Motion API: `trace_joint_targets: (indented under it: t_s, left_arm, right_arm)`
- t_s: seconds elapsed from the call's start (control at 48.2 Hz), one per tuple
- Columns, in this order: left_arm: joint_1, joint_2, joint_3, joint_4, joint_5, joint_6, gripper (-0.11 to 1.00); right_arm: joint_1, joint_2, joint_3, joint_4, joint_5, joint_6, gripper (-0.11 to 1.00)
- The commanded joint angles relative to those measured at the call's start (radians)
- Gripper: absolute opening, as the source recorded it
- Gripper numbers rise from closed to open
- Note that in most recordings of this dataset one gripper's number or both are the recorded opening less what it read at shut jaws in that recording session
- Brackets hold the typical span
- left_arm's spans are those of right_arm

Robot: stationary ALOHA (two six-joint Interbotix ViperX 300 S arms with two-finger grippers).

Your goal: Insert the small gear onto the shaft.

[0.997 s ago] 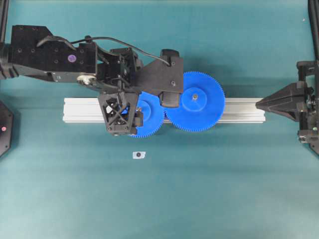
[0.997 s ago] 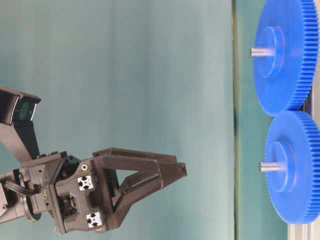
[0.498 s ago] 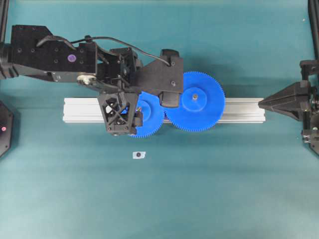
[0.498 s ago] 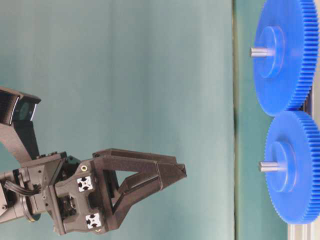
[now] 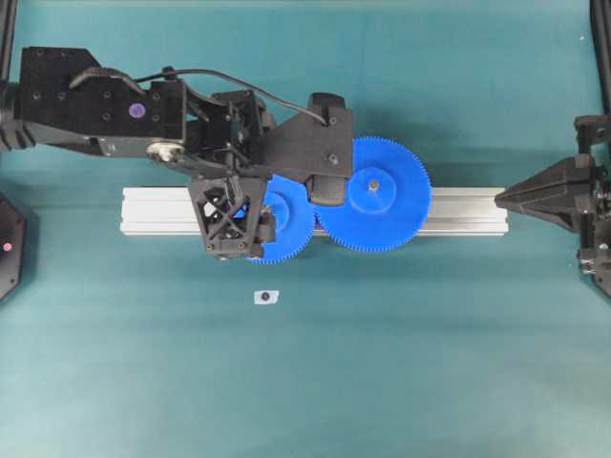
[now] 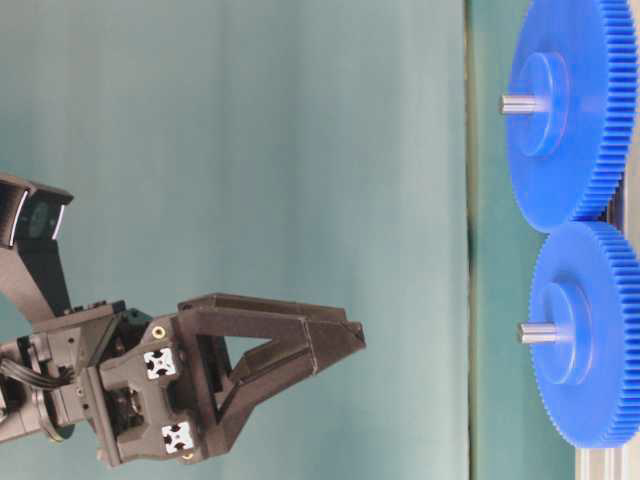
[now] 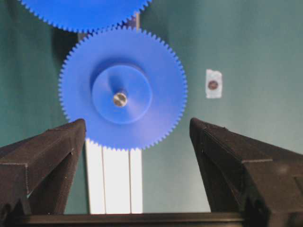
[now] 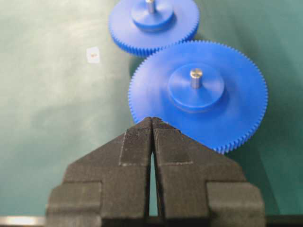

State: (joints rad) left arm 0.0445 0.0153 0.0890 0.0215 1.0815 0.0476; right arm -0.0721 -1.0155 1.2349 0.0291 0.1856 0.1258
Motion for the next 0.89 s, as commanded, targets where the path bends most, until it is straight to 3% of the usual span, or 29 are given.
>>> trace_joint_targets:
  t_s: [0.0, 0.872]
  left_arm:
    - [-0.003, -0.035, -0.029, 0.005, 0.003, 0.003, 0.84]
    - [-0.008, -0.032, -0.035, 0.005, 0.025, 0.003, 0.84]
  right_arm:
    - [-0.002, 0.006, -0.011, 0.002, -0.005, 0.011, 0.02]
    - [-0.002, 0.006, -0.011, 0.002, -0.003, 0.011, 0.02]
